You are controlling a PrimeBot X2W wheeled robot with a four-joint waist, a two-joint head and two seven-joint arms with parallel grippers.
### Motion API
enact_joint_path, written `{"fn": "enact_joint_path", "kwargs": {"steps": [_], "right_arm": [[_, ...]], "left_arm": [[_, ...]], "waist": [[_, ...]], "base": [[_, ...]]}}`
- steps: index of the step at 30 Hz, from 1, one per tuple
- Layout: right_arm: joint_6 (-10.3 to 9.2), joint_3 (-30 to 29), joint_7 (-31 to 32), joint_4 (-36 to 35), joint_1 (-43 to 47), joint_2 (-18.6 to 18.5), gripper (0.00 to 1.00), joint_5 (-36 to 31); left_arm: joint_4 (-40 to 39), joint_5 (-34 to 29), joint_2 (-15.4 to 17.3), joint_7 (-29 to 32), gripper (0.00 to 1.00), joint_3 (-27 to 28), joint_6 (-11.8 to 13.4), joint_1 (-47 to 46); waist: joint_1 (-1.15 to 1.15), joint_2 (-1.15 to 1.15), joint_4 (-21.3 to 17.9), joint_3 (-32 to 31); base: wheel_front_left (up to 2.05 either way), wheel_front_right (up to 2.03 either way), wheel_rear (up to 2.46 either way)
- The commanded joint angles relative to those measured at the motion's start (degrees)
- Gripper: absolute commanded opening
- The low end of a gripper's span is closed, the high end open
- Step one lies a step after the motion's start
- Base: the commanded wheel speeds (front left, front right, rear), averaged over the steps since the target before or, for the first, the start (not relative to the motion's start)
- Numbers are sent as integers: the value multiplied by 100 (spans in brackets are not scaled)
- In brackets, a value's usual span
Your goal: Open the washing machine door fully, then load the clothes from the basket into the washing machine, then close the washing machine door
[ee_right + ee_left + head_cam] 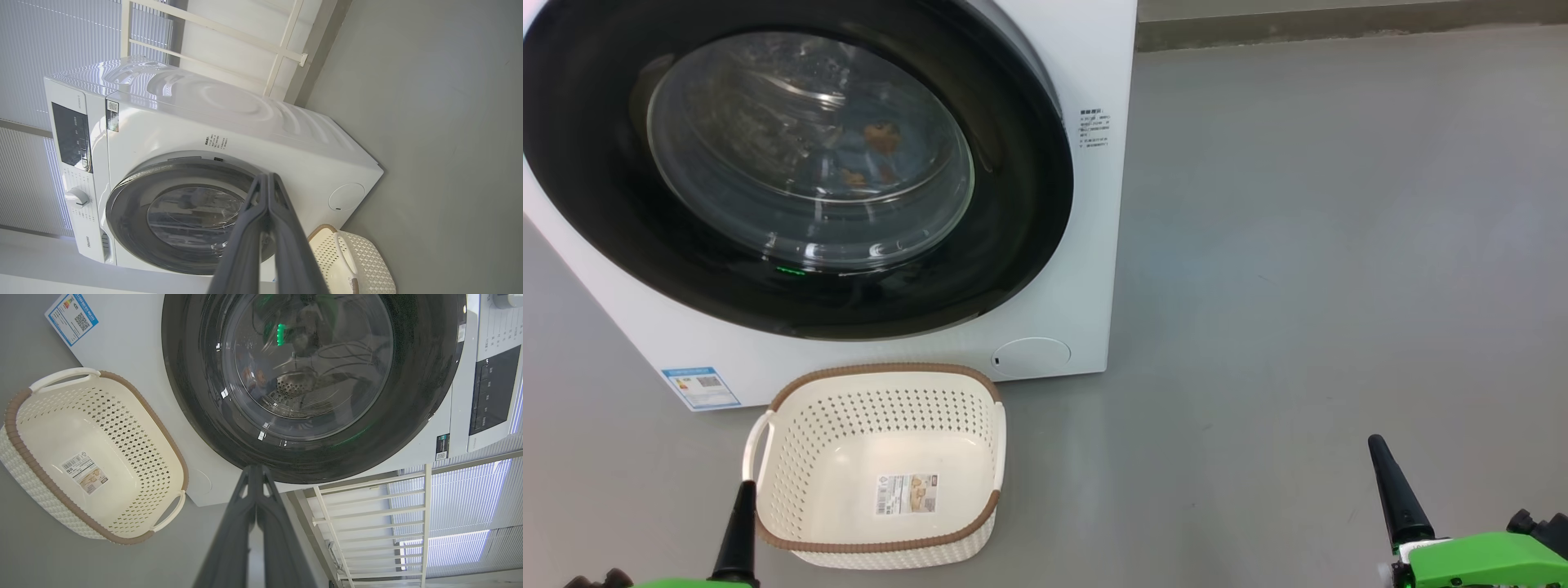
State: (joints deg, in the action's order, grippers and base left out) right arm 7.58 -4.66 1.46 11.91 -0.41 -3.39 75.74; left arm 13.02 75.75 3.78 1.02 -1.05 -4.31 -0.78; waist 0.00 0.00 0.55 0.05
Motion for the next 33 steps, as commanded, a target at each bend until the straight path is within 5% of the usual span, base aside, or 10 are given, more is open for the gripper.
{"fn": "enact_joint_path", "kwargs": {"steps": [1,33], "right_arm": [[-6,66,38,-102,-285,-67,0,185],[-9,-20,370,201,-562,-69,0,1781]], "left_arm": [[-81,190,76,55,0,211,-94,-312],[99,1736,-8,456,0,644,-317,-531]], "waist": [[0,0,-3,1],[0,0,-55,13]], "base": [[0,0,0],[0,0,0]]}}
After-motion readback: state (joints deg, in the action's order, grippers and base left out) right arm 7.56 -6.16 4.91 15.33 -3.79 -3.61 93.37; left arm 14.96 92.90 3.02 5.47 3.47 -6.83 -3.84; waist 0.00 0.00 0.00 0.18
